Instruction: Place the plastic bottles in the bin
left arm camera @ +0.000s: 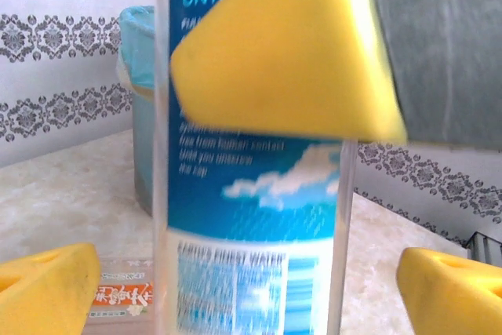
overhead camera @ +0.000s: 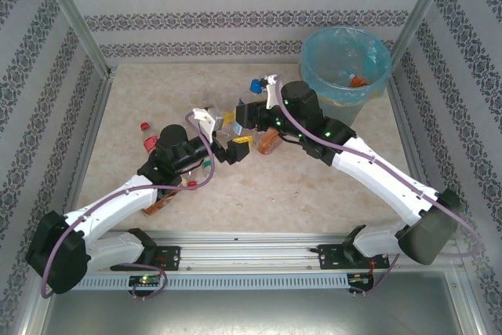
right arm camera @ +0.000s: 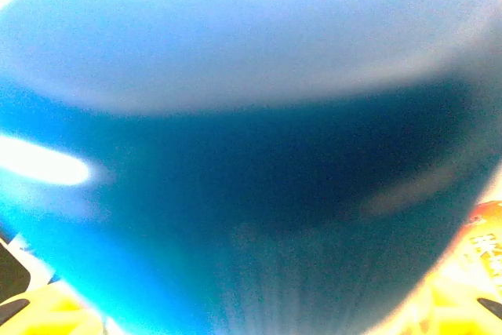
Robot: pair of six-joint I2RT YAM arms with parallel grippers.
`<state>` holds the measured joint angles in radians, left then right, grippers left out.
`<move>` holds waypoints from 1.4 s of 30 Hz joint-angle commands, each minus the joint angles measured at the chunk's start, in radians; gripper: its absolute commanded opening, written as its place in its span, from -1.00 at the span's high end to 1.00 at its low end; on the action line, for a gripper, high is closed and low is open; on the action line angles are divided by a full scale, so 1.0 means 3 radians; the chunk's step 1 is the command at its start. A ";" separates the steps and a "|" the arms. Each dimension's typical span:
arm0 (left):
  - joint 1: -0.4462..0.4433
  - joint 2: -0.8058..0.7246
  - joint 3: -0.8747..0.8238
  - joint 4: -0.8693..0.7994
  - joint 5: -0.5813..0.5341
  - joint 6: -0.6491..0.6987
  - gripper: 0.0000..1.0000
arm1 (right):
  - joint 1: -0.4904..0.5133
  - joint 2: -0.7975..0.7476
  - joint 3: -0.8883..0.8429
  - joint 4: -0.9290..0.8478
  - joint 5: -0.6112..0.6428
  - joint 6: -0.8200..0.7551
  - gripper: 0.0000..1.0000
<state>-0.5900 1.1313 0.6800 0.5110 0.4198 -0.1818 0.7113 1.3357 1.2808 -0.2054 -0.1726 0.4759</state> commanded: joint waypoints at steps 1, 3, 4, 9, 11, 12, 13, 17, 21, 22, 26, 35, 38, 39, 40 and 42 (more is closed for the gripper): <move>-0.0038 -0.0081 -0.0063 0.0199 -0.0026 0.0050 -1.00 | -0.0127 -0.0119 0.0031 0.0012 0.0036 -0.0031 0.15; -0.0038 -0.0112 -0.0079 0.0212 -0.0074 0.0043 -1.00 | -0.0234 -0.0139 0.0097 -0.0039 0.0029 -0.0096 0.15; -0.0038 -0.0129 -0.0090 0.0213 -0.0101 0.0041 -1.00 | -0.0296 -0.0144 0.0136 -0.0070 0.0023 -0.0135 0.15; -0.0038 -0.0186 -0.0108 0.0160 -0.0218 0.0021 -1.00 | -0.0685 -0.0159 0.0334 -0.0221 0.0043 -0.0344 0.15; -0.0038 -0.0173 -0.0100 0.0128 -0.0233 -0.0034 -1.00 | -0.0879 -0.0138 0.0414 -0.0246 0.0066 -0.0413 0.15; -0.0038 -0.0162 -0.0102 0.0121 -0.0227 -0.0059 -1.00 | -0.0962 -0.0123 0.0441 -0.0251 0.0064 -0.0429 0.15; -0.0040 -0.0142 -0.0100 0.0108 -0.0222 -0.0095 -1.00 | -0.1064 -0.0104 0.0475 -0.0254 0.0064 -0.0441 0.15; -0.0038 -0.0083 -0.0069 -0.0049 -0.0248 -0.0155 -1.00 | -0.1372 -0.0011 0.0661 -0.0238 0.0008 -0.0431 0.15; -0.0037 -0.0070 -0.0106 -0.0061 -0.0397 -0.0174 -1.00 | -0.1531 0.0089 0.0862 -0.0211 0.0036 -0.0492 0.15; -0.0032 -0.0061 -0.0115 -0.0054 -0.0417 -0.0174 -1.00 | -0.1582 0.0116 0.0909 -0.0197 0.0037 -0.0492 0.15; -0.0032 0.0000 -0.0116 -0.0067 -0.0459 -0.0229 -1.00 | -0.1765 0.0250 0.1105 -0.0153 0.0066 -0.0527 0.15; -0.0033 0.0171 -0.0110 -0.0036 -0.0459 -0.0281 -1.00 | -0.1926 0.0701 0.1473 -0.0019 0.0598 -0.0868 0.14; -0.0033 0.0206 -0.0071 -0.0073 -0.0448 -0.0235 -1.00 | -0.1949 0.0908 0.1560 -0.0031 0.0721 -0.0977 0.14; -0.0028 0.0217 -0.0055 -0.0090 -0.0457 -0.0219 -1.00 | -0.1959 0.0975 0.1582 -0.0029 0.0755 -0.1006 0.14; -0.0028 0.0229 -0.0044 -0.0106 -0.0461 -0.0194 -1.00 | -0.1967 0.1032 0.1594 -0.0026 0.0774 -0.1014 0.14; -0.0025 0.0251 -0.0018 -0.0139 -0.0464 -0.0167 -1.00 | -0.1998 0.1141 0.1618 -0.0023 0.0773 -0.1009 0.14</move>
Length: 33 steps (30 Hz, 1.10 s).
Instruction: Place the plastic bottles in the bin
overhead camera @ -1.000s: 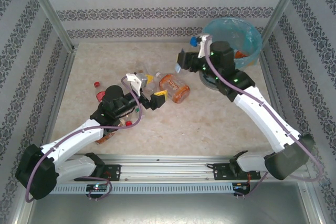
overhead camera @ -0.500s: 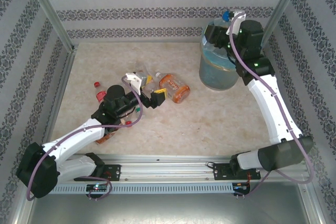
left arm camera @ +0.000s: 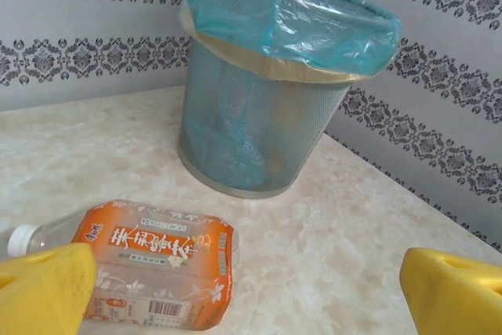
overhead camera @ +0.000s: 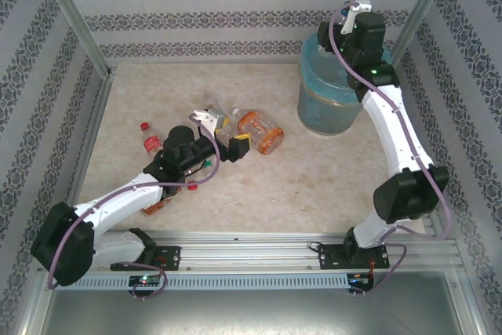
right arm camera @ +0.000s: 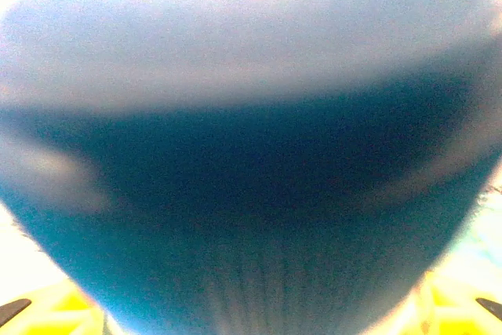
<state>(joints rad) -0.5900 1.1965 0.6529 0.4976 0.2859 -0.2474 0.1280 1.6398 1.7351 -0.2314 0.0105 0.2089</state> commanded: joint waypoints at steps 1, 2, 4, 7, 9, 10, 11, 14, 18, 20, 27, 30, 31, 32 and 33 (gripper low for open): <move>-0.0023 0.0039 0.0075 -0.0101 -0.0034 0.0053 -1.00 | -0.0061 0.0173 0.0107 0.0068 0.0162 -0.0133 0.14; -0.0023 0.0048 0.0082 -0.0104 -0.0037 0.0043 -1.00 | -0.0076 0.0237 0.0111 0.0068 0.0162 -0.0135 0.14; -0.0014 0.0083 0.0103 -0.0119 -0.0027 0.0018 -1.00 | -0.0118 0.0351 0.0142 0.0029 0.0131 -0.0099 0.14; -0.0008 0.0127 0.0142 -0.0169 -0.0010 -0.0028 -1.00 | -0.0183 0.0471 0.0138 0.0005 0.0084 -0.0046 0.14; -0.0007 0.0152 0.0148 -0.0183 -0.0016 -0.0036 -1.00 | -0.0211 0.0529 0.0113 0.0000 0.0076 -0.0042 0.14; -0.0007 0.0149 0.0150 -0.0179 -0.0019 -0.0038 -1.00 | -0.0221 0.0563 0.0102 -0.0002 0.0077 -0.0042 0.14; -0.0007 0.0151 0.0145 -0.0171 -0.0025 -0.0033 -1.00 | -0.0240 0.0591 0.0088 -0.0020 0.0066 -0.0027 0.14; -0.0002 0.0153 0.0131 -0.0147 -0.0044 -0.0032 -1.00 | -0.0262 0.0657 0.0012 -0.0025 0.0027 -0.0015 0.13; -0.0002 0.0148 0.0134 -0.0161 -0.0050 -0.0055 -1.00 | -0.0285 0.0750 -0.0012 -0.0086 -0.0032 -0.0016 0.09; -0.0002 0.0143 0.0134 -0.0175 -0.0057 -0.0057 -1.00 | -0.0289 0.0772 -0.0006 -0.0115 -0.0059 -0.0008 0.03; -0.0002 0.0115 0.0099 -0.0165 -0.0120 -0.0075 -1.00 | -0.0293 0.0696 -0.0052 -0.0104 -0.0100 0.0012 -0.22; -0.0002 0.0113 0.0101 -0.0176 -0.0114 -0.0063 -1.00 | -0.0294 0.0700 -0.0037 -0.0127 -0.0076 -0.0033 -0.25; -0.0002 0.0111 0.0103 -0.0177 -0.0117 -0.0058 -1.00 | -0.0296 0.0708 -0.0032 -0.0140 -0.0059 -0.0045 -0.26; -0.0002 0.0110 0.0104 -0.0184 -0.0122 -0.0052 -1.00 | -0.0299 0.0713 -0.0026 -0.0149 -0.0050 -0.0051 -0.26; -0.0002 0.0106 0.0106 -0.0191 -0.0120 -0.0046 -1.00 | -0.0303 0.0721 -0.0026 -0.0149 -0.0035 -0.0057 -0.26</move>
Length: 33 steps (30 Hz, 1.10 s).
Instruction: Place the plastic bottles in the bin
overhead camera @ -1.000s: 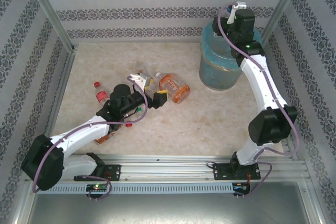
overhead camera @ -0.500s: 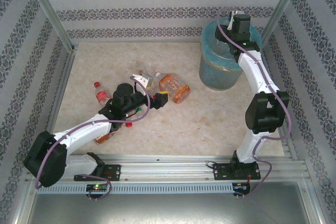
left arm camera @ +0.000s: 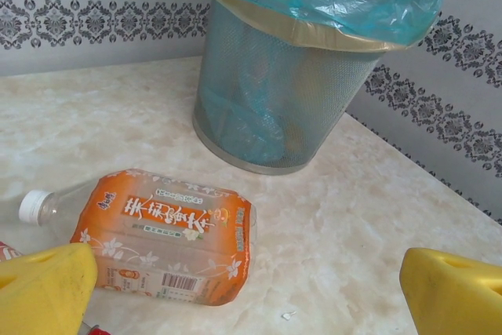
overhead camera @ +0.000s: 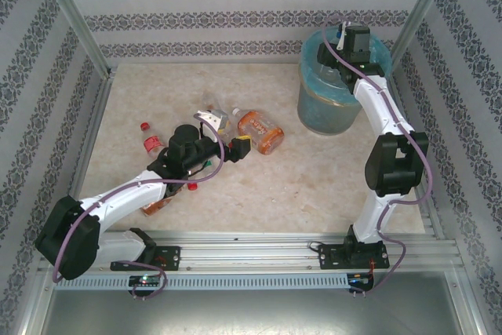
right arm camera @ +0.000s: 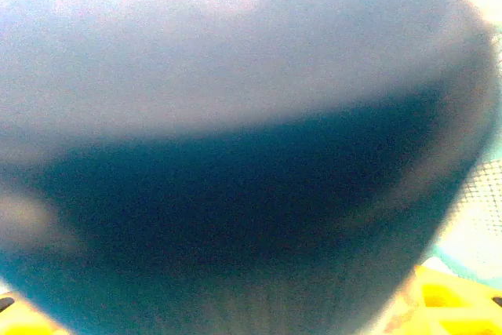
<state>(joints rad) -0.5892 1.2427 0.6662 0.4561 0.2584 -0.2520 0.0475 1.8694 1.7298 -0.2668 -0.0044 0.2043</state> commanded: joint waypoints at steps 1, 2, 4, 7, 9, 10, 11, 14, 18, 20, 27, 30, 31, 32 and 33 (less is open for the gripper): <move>-0.0005 -0.0051 0.0062 -0.0059 -0.0030 -0.0021 -1.00 | -0.0038 -0.0037 -0.0008 -0.0027 0.0024 -0.0047 -0.25; -0.0005 -0.0055 0.0060 -0.0066 -0.0031 -0.0016 -1.00 | -0.0049 -0.0026 -0.0008 -0.0026 0.0025 -0.0054 -0.18; 0.0000 -0.0059 0.0048 -0.0058 -0.0048 -0.0014 -1.00 | -0.0073 0.0032 0.0013 -0.0009 0.0015 -0.0065 -0.13; 0.0000 -0.0046 0.0034 -0.0053 -0.0043 -0.0017 -1.00 | -0.0111 0.0182 0.0134 -0.0107 -0.0007 -0.0092 -0.10; 0.0000 -0.0034 0.0027 -0.0047 -0.0043 -0.0019 -1.00 | -0.0122 0.0262 0.0199 -0.0163 -0.0044 -0.0110 -0.10; 0.0000 -0.0030 0.0022 -0.0038 -0.0042 -0.0024 -1.00 | -0.0127 0.0301 0.0237 -0.0202 -0.0056 -0.0120 -0.11; 0.0000 -0.0024 0.0018 -0.0029 -0.0046 -0.0022 -1.00 | -0.0128 0.0334 0.0259 -0.0240 -0.0069 -0.0138 -0.12; 0.0006 0.0011 0.0019 0.0001 -0.0055 -0.0024 -1.00 | -0.0125 0.0409 0.0339 -0.0363 -0.0086 -0.0146 -0.16; 0.0011 0.0047 0.0035 0.0023 -0.0051 -0.0026 -1.00 | -0.0123 0.0393 0.0339 -0.0379 -0.0110 -0.0143 -0.24; 0.0011 0.0061 0.0038 0.0029 -0.0048 -0.0024 -1.00 | -0.0122 0.0381 0.0354 -0.0388 -0.0108 -0.0133 -0.42; 0.0016 0.0101 0.0035 0.0066 -0.0045 -0.0044 -1.00 | -0.0092 0.0242 0.0401 -0.0414 -0.0134 -0.0106 -0.60; 0.0021 0.0134 0.0043 0.0096 -0.0048 -0.0058 -1.00 | -0.0064 0.0145 0.0401 -0.0407 -0.0152 -0.0106 -0.61; 0.0020 0.0138 0.0049 0.0104 -0.0043 -0.0062 -1.00 | -0.0054 0.0104 0.0395 -0.0395 -0.0155 -0.0103 -0.60; 0.0021 0.0149 0.0054 0.0106 -0.0034 -0.0063 -1.00 | -0.0042 0.0063 0.0386 -0.0394 -0.0179 -0.0098 -0.59; 0.0021 0.0157 0.0052 0.0110 -0.0036 -0.0069 -1.00 | -0.0033 0.0028 0.0376 -0.0389 -0.0219 -0.0085 -0.56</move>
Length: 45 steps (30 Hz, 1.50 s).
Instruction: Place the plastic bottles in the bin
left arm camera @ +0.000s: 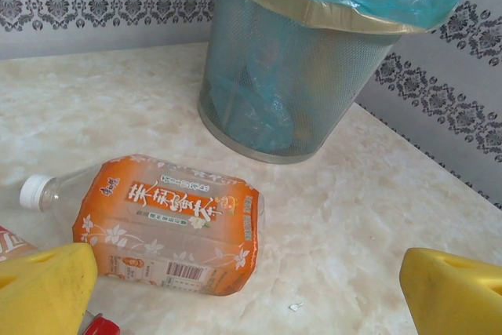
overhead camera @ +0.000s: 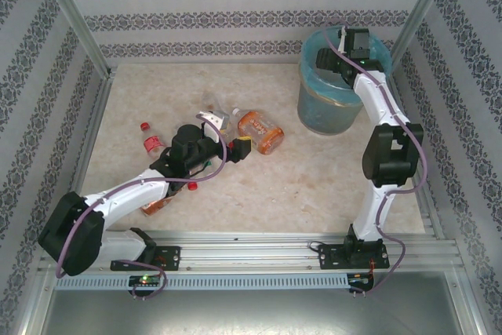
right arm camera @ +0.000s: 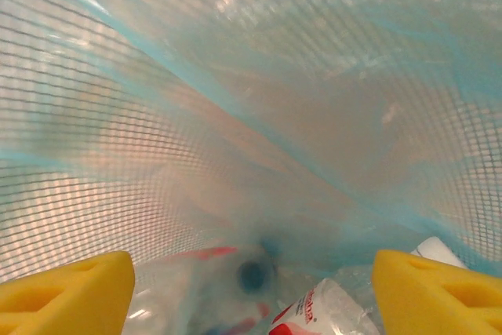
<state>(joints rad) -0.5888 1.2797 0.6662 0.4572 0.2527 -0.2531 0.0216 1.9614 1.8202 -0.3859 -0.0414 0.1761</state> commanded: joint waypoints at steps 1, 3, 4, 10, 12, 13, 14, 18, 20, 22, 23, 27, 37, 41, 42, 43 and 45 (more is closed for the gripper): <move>0.0020 0.0039 0.0055 0.0112 -0.0017 -0.0071 -1.00 | 0.0059 -0.0326 0.0062 0.0015 -0.0150 0.0028 -0.54; 0.0019 0.0050 0.0060 0.0112 -0.0017 -0.0073 -1.00 | 0.0076 -0.0417 0.0014 0.0044 -0.0169 0.0052 -0.54; 0.0020 0.0049 0.0056 0.0122 -0.0017 -0.0084 -1.00 | 0.0085 -0.0469 -0.0020 0.0060 -0.0164 0.0052 -0.54; 0.0019 0.0015 0.0055 0.0121 -0.0001 -0.0105 -1.00 | 0.0097 -0.0668 -0.0038 0.0040 -0.0087 0.0013 -0.56; 0.0020 -0.0013 0.0045 0.0093 -0.0028 -0.0104 -1.00 | 0.0099 -0.0743 -0.0021 0.0029 -0.0077 0.0010 -0.57; 0.0019 -0.0028 0.0051 0.0069 -0.0054 -0.0103 -1.00 | 0.0105 -0.0789 -0.0022 0.0025 -0.0073 0.0014 -0.57; 0.0023 -0.0044 0.0059 0.0038 -0.0082 -0.0113 -1.00 | 0.0112 -0.0844 -0.0032 0.0030 -0.0068 0.0013 -0.57; 0.0030 -0.0107 0.0135 -0.0209 -0.0202 -0.0131 -1.00 | 0.0171 -0.1058 -0.0105 0.0023 -0.0051 -0.0027 -0.57; 0.0035 -0.0167 0.0227 -0.0452 -0.0264 -0.0129 -1.00 | 0.0211 -0.1196 -0.0167 0.0029 0.0005 -0.0072 -0.57; 0.0035 -0.0250 0.0309 -0.0701 -0.0309 -0.0114 -1.00 | 0.0237 -0.1316 -0.0220 0.0046 0.0020 -0.0096 -0.58; 0.0035 -0.0301 0.0365 -0.0861 -0.0348 -0.0102 -1.00 | 0.0248 -0.1379 -0.0246 0.0055 0.0025 -0.0103 -0.59; 0.0040 -0.0495 0.0574 -0.1500 -0.0584 -0.0137 -1.00 | 0.0292 -0.1542 -0.0254 0.0008 0.0005 -0.0113 -0.59; 0.0048 -0.0760 0.1155 -0.3327 -0.1174 -0.0454 -0.92 | 0.0864 -0.2043 -0.0400 -0.0041 0.0111 -0.0334 -0.50; 0.0130 -0.0602 0.1360 -0.3958 -0.1287 -0.0723 -0.91 | 0.1295 -0.2172 -0.0530 -0.0074 0.0186 -0.0466 -0.48; 0.0158 -0.0575 0.1366 -0.4020 -0.1244 -0.0754 -0.89 | 0.1378 -0.2192 -0.0565 -0.0074 0.0193 -0.0477 -0.48; 0.0193 -0.0543 0.1364 -0.4066 -0.1186 -0.0790 -0.87 | 0.1470 -0.2219 -0.0618 -0.0064 0.0199 -0.0479 -0.48; 0.0276 -0.0491 0.1332 -0.4086 -0.1089 -0.0835 -0.80 | 0.1629 -0.2264 -0.0739 -0.0035 0.0194 -0.0457 -0.48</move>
<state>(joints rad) -0.5350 1.1126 1.0592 -0.6235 -0.0811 -0.4400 0.4717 1.2995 1.6409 -0.3920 -0.0109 0.0643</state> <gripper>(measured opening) 0.909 0.739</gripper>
